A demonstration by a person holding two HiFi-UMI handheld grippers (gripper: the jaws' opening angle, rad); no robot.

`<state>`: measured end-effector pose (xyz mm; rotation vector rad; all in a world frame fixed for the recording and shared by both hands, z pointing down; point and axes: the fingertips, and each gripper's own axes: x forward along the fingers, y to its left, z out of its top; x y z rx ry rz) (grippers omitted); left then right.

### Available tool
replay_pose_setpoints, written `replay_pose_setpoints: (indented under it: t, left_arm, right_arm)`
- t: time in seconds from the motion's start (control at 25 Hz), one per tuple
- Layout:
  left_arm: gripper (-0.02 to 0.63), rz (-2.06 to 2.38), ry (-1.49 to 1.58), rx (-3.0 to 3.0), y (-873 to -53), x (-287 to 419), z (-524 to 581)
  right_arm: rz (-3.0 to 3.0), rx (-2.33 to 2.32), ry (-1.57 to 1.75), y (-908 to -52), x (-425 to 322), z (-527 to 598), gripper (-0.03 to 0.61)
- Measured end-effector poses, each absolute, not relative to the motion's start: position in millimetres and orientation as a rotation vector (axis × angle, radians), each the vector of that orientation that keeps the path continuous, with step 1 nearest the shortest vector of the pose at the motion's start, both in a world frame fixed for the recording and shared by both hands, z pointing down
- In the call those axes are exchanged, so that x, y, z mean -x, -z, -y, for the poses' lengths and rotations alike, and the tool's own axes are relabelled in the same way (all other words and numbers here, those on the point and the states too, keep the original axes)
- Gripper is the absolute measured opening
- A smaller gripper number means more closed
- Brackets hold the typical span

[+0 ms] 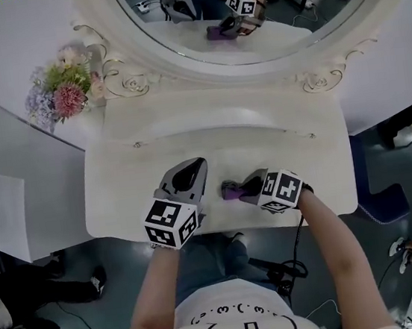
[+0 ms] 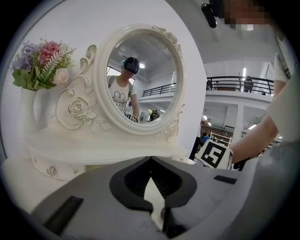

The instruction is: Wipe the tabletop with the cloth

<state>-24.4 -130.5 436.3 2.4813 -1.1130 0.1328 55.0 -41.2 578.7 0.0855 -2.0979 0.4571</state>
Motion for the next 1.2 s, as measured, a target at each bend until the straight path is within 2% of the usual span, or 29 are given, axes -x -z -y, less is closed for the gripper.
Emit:
replay_pose_setpoints:
  t: [0.48, 0.72, 1.2]
  left_arm:
    - [-0.002, 1.104, -0.107, -2.486, -433, 33, 125]
    - [-0.002, 1.125, -0.098, -2.477, -433, 47, 125]
    - [-0.002, 1.150, -0.095, -2.462, -435, 73, 130]
  right_arm:
    - [2.016, 0.324, -0.565, -567, -40, -82, 0.071]
    - [2.218, -0.094, -0.560, -535, -30, 11, 0.071]
    - [2.014, -0.845, -0.294, -552, -58, 174, 0.073]
